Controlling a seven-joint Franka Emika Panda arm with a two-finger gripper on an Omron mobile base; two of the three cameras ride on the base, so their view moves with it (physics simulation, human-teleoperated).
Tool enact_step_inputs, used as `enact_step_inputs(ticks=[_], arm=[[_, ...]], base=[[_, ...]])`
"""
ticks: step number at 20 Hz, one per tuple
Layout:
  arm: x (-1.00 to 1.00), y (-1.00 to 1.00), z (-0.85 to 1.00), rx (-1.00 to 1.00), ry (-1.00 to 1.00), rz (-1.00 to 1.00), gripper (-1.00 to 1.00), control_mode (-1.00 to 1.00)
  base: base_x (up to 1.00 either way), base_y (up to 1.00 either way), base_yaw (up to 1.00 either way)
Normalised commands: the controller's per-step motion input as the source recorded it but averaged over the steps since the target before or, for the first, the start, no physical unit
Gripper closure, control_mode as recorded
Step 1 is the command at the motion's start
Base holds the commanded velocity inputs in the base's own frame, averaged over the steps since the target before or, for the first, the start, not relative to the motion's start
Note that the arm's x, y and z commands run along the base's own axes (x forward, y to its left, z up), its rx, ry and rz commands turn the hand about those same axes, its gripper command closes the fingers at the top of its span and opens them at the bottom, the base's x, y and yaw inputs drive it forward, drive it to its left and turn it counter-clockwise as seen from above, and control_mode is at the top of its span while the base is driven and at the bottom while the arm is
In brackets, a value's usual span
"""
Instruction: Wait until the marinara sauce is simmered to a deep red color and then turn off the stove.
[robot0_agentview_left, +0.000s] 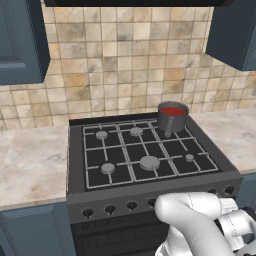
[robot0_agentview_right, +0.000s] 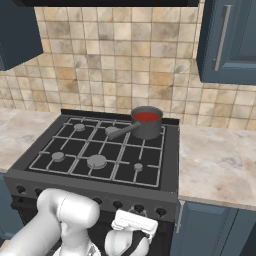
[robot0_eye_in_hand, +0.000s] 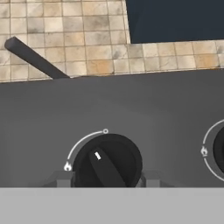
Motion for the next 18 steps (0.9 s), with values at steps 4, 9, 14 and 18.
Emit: enact_step_inputs(ticks=[4, 9, 14, 18], arm=[[0.0, -0.09, 0.0, 0.07, 0.17, -0.09, 1.0, -1.0], [0.0, -0.07, 0.0, 0.07, 0.18, -0.09, 1.0, -1.0], [0.0, -0.01, 0.0, 0.07, 0.13, -0.13, 1.0, -1.0], [0.0, 0.0, 0.0, 0.1, 0.08, -0.15, 1.0, -1.0]], base=[[0.0, 0.0, 0.0], [0.0, 0.0, 0.0], [0.0, 0.0, 0.0], [0.0, 0.0, 0.0]])
